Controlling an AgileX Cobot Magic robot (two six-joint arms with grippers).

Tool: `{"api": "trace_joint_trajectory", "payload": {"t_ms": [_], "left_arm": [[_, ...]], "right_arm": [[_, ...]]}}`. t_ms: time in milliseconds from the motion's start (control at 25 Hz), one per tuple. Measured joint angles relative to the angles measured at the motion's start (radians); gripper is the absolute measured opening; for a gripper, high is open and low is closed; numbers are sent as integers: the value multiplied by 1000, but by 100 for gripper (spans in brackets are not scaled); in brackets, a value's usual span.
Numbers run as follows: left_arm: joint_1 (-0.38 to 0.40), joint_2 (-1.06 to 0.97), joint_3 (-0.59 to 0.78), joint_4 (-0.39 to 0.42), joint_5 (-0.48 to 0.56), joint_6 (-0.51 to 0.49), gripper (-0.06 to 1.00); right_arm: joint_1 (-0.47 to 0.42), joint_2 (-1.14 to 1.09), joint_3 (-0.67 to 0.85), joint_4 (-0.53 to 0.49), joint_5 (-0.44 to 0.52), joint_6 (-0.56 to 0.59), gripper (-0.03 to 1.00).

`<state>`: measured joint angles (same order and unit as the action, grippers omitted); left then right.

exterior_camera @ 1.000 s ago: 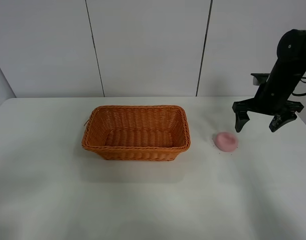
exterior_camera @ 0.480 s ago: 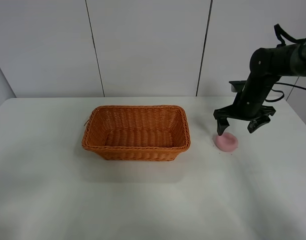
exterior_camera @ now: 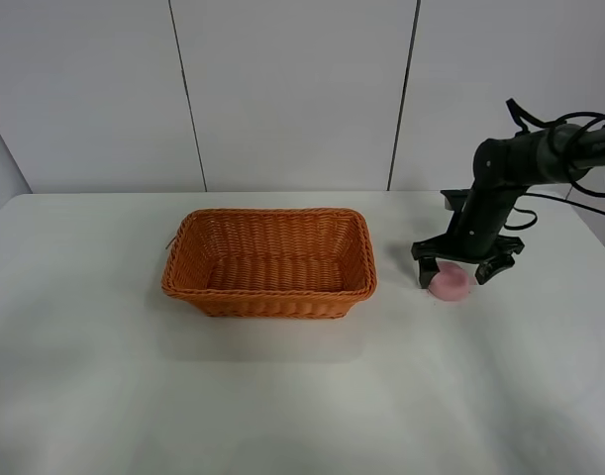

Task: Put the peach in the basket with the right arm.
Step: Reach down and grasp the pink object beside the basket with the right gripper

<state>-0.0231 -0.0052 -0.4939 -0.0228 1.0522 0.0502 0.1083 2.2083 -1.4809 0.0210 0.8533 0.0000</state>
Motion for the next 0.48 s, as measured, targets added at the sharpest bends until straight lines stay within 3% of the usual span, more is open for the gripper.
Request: {"api": "trace_joint_trajectory", "payload": {"t_ms": [120, 200, 400, 480], "left_arm": [[0, 0, 0, 0, 0, 0, 99], [0, 0, 0, 0, 0, 0, 99], [0, 0, 0, 0, 0, 0, 99], [0, 0, 0, 0, 0, 0, 99]], "right_arm": [[0, 11, -2, -3, -2, 0, 68], [0, 12, -2, -4, -3, 0, 60], [-1, 9, -8, 17, 1, 0, 9], [0, -4, -8, 16, 5, 0, 1]]}}
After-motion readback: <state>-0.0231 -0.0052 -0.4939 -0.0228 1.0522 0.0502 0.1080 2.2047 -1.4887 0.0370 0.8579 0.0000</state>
